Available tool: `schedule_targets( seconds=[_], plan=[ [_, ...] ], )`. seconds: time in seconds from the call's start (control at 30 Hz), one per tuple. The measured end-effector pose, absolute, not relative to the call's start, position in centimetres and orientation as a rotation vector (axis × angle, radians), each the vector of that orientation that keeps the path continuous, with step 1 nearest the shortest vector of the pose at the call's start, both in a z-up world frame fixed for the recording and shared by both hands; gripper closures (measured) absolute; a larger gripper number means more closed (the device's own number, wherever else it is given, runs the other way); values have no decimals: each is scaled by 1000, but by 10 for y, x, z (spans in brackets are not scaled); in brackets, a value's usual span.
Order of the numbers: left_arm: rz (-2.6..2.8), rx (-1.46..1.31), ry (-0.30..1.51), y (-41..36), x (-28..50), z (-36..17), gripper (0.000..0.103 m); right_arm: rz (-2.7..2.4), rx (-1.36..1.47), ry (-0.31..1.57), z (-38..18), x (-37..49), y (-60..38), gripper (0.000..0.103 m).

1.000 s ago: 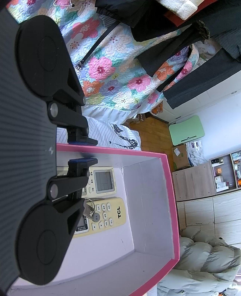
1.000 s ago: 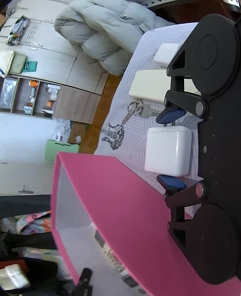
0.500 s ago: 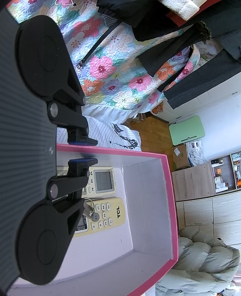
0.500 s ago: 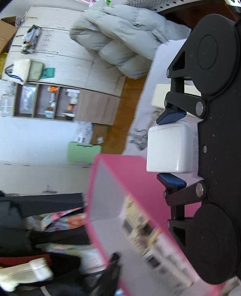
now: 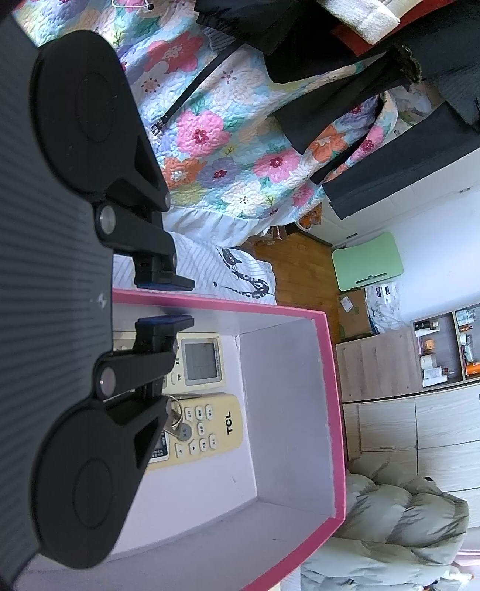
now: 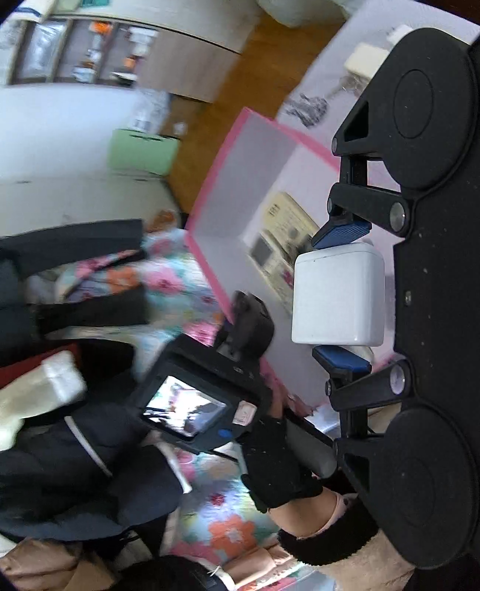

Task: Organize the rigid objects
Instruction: 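Carry the white charger into the pink box and open the right tool, then move the right tool back toward the cream power bank on the bed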

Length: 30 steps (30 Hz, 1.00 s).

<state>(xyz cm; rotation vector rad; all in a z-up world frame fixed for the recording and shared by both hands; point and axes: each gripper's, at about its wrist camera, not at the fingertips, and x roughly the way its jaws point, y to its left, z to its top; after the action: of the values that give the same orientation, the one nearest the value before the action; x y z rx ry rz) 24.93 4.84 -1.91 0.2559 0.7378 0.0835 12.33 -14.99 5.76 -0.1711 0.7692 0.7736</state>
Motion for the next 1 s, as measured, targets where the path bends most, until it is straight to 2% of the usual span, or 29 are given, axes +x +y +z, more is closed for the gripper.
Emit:
schedule_targets(
  seconds=[0.17, 0.33, 0.43, 0.77, 0.83, 1.0],
  plan=[
    [82, 245, 736, 50, 249, -19, 89, 770, -234, 867, 42, 138, -117, 40],
    [80, 242, 724, 51, 248, -18, 89, 726, -71, 1169, 2, 173, -106, 40],
    [82, 247, 716, 49, 246, -18, 89, 709, -8, 1262, -17, 189, -102, 41],
    [80, 249, 706, 48, 244, -17, 89, 644, -140, 1258, -31, 194, -87, 41],
    [80, 251, 704, 48, 243, -16, 89, 617, -171, 1227, -27, 190, -87, 42],
    [77, 239, 709, 50, 244, -16, 89, 632, -149, 1099, 9, 168, -105, 36]
  ],
)
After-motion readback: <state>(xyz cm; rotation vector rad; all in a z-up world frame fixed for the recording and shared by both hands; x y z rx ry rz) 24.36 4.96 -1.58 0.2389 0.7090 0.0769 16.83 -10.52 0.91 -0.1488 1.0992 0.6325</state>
